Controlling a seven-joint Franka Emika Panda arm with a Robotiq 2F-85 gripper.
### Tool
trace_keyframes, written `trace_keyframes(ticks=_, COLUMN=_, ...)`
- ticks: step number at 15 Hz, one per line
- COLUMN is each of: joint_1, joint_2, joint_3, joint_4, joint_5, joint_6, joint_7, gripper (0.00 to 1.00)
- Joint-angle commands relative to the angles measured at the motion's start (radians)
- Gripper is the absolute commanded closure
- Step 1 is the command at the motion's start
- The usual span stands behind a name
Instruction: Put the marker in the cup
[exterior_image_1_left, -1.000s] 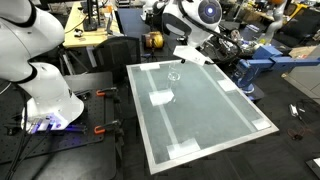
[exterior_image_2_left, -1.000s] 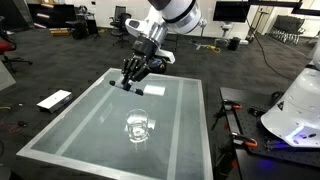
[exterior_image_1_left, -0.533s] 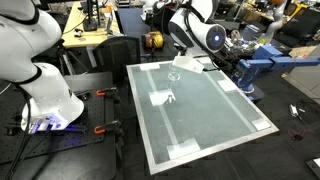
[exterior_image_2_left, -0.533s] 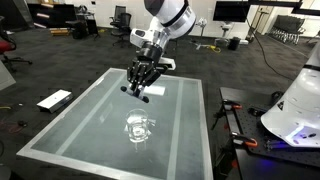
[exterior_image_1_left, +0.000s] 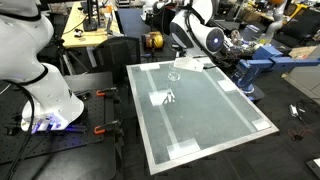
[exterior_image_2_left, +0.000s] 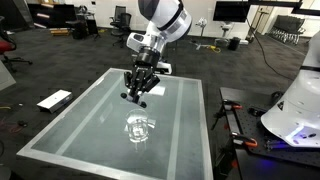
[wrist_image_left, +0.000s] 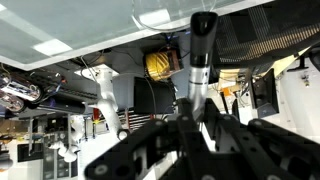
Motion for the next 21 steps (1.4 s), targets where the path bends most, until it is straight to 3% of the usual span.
trace_keyframes(ticks=1, joint_1=0.076, joint_2=0.003, joint_3=-0.074, joint_4=0.018, joint_5=0.04, joint_6=-0.033, joint_7=-0.065, gripper=0.95)
trace_keyframes(ticks=8, joint_1=0.122, joint_2=0.057, joint_3=-0.117, joint_4=0.036, joint_5=0.023, joint_6=-0.062, joint_7=-0.156, gripper=0.95)
trace_keyframes(ticks=15, joint_1=0.121, joint_2=0.135, joint_3=-0.135, joint_4=0.096, joint_5=-0.035, joint_6=-0.152, joint_7=-0.272, gripper=0.95)
trace_keyframes(ticks=21, joint_1=0.116, joint_2=0.189, joint_3=-0.153, joint_4=0.163, joint_5=-0.047, joint_6=-0.237, joint_7=-0.273, gripper=0.95)
